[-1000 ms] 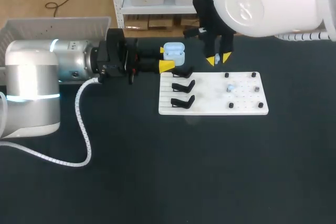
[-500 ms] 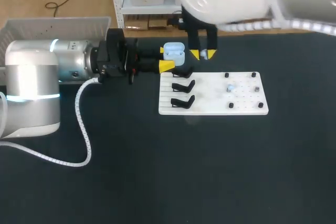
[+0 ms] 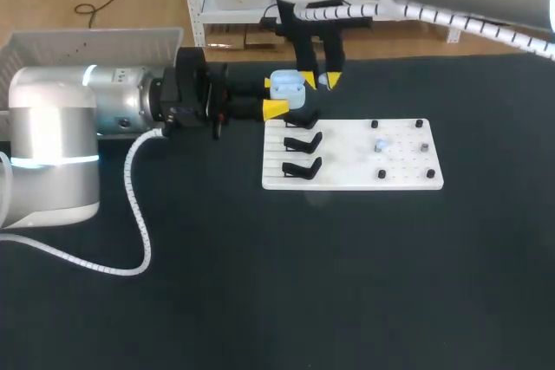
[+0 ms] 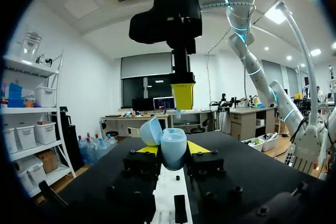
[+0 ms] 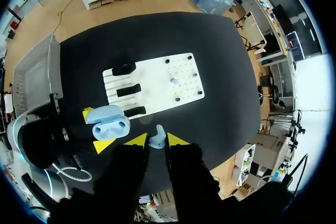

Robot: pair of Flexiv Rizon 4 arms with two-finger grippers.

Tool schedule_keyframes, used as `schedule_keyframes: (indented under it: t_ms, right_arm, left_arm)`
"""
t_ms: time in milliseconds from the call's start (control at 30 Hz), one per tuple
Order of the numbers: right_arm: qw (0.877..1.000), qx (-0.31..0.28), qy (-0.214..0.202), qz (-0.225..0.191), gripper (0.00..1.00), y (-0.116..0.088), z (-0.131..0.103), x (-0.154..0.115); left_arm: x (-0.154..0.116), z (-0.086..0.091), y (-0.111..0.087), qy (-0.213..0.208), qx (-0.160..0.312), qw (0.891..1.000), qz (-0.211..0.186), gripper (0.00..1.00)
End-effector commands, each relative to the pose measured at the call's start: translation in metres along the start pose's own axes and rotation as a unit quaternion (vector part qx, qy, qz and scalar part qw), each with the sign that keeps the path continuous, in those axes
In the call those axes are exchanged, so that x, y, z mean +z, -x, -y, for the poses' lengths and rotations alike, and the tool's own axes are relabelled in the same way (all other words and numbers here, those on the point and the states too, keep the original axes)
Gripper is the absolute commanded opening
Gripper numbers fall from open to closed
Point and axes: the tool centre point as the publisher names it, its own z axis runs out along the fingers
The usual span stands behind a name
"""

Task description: Pick up each earbud case from the left stands, insert the matching earbuds, close the lid, and place the case in the box.

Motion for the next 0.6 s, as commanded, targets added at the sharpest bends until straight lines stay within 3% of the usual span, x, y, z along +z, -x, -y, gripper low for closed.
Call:
schedule_keyframes:
  t_ms: [33,600]
  right_arm:
    - [1.0,0.0,0.002,0.003,0.0,-0.002,0.002,0.001]
    - [1.0,0.006,0.012,0.001,0.0,-0.008,-0.021,-0.002]
  left_arm:
    - [0.003,0.004,-0.002,0.005,0.002,1.0,0.004,0.0]
    - [0.01,0.007,-0.008,0.016,-0.001,1.0,0.009,0.0]
